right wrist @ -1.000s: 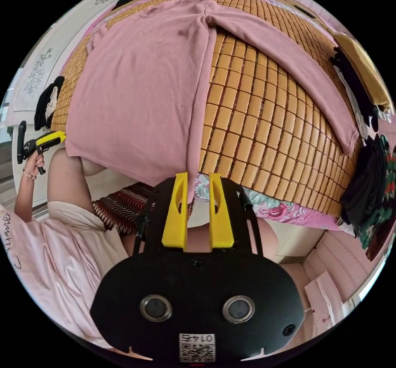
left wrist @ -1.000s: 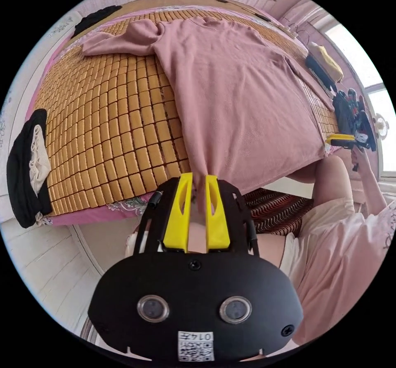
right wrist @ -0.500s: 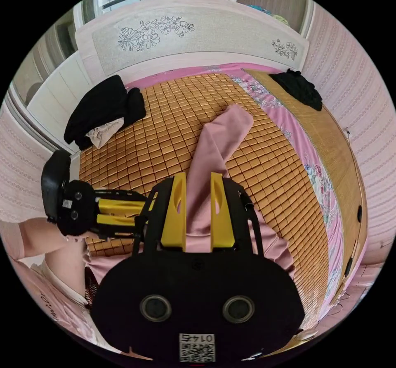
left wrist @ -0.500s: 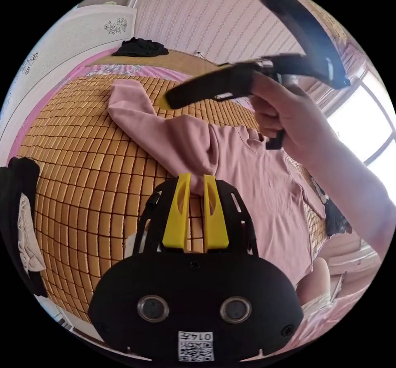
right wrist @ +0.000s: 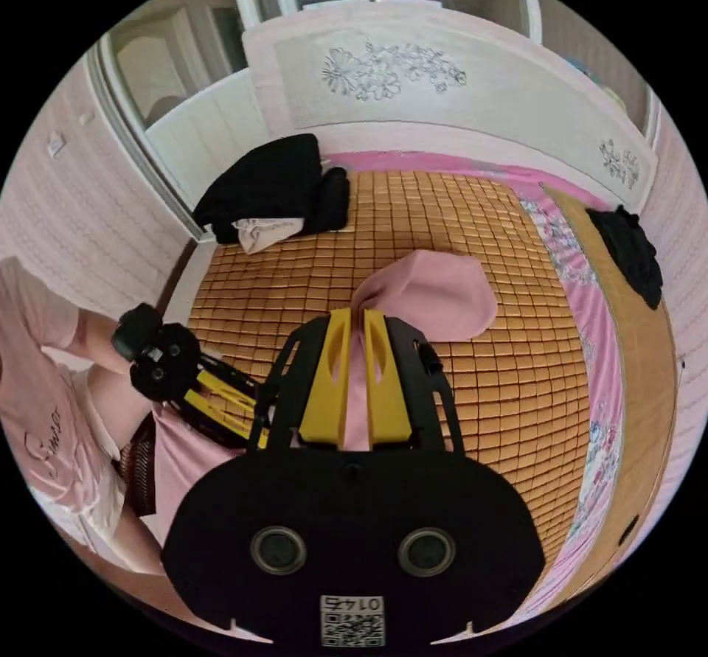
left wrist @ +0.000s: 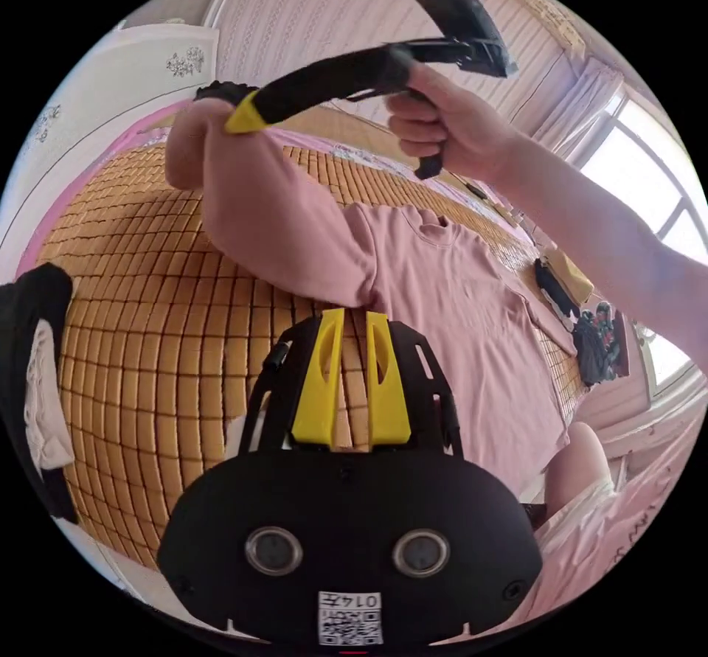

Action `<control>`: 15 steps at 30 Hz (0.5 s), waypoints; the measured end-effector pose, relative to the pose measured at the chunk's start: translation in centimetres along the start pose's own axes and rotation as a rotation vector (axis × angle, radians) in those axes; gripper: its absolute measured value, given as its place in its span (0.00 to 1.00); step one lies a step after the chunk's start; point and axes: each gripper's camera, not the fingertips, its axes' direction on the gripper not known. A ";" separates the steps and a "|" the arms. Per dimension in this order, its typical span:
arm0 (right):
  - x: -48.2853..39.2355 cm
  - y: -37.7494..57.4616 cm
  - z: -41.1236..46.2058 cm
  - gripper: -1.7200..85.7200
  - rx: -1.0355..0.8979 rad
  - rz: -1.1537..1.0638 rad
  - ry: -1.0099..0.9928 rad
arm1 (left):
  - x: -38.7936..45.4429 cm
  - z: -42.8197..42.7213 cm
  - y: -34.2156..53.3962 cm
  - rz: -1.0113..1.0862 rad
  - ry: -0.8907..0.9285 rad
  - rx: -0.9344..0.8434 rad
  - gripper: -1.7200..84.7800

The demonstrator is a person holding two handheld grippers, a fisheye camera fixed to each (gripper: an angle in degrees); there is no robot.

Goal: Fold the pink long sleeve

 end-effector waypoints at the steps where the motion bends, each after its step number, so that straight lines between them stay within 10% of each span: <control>1: -1.4 0.9 -1.7 0.06 0.025 -0.061 -0.079 | -0.3 -2.8 2.1 -0.019 0.012 0.022 0.08; 15: 2.2 9.5 8.4 0.15 -0.222 0.401 0.197 | -5.6 -13.3 10.7 -0.215 -0.392 -0.046 0.13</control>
